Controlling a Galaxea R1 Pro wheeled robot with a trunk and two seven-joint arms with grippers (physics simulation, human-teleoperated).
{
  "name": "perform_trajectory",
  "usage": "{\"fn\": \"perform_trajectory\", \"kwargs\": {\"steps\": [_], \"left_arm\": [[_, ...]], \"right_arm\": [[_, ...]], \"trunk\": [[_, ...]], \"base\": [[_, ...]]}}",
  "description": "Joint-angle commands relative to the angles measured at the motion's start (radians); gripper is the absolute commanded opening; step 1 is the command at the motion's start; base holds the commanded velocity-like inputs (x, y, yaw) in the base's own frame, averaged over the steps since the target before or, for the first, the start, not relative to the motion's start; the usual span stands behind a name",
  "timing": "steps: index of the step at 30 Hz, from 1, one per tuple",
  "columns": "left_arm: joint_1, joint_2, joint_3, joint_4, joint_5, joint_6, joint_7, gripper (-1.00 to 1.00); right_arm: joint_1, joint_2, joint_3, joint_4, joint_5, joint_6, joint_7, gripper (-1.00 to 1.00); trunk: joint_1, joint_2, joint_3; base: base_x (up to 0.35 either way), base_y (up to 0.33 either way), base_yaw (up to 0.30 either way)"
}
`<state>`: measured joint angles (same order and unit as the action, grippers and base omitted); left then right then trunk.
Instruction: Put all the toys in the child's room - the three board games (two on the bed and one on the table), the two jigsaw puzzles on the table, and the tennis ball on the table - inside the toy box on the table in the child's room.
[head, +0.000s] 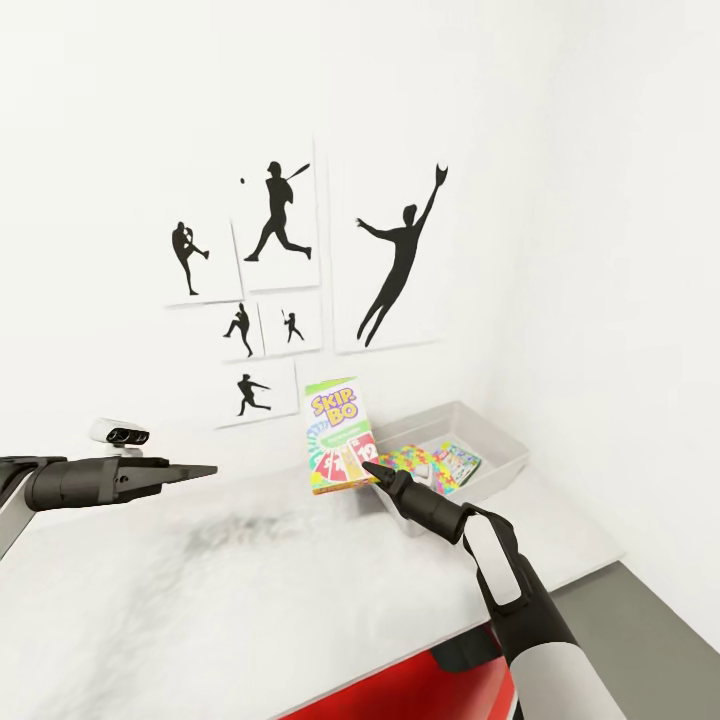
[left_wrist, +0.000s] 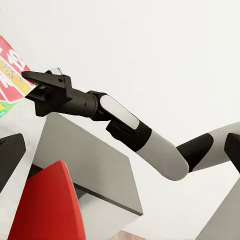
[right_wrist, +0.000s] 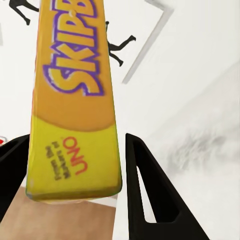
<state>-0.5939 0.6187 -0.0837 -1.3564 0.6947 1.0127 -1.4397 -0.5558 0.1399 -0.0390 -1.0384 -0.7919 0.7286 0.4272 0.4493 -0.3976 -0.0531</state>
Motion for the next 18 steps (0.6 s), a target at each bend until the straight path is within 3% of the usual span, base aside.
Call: {"fn": "perform_trajectory", "kwargs": {"steps": [1, 18], "left_arm": [[-0.001, 0.001, -0.002, 0.0, 0.004, 0.011, -0.002, 1.0], [-0.001, 0.001, -0.002, 0.0, 0.004, 0.011, -0.002, 1.0]], "right_arm": [[-0.001, 0.001, -0.004, 0.0, -0.001, 0.008, 0.002, -1.0], [-0.001, 0.001, -0.004, 0.0, -0.001, 0.008, 0.004, -1.0]], "trunk": [[0.001, -0.002, -0.002], [0.001, -0.002, -0.002]], "base": [[0.018, 0.0, 0.0], [0.032, -0.031, 0.0]]}}
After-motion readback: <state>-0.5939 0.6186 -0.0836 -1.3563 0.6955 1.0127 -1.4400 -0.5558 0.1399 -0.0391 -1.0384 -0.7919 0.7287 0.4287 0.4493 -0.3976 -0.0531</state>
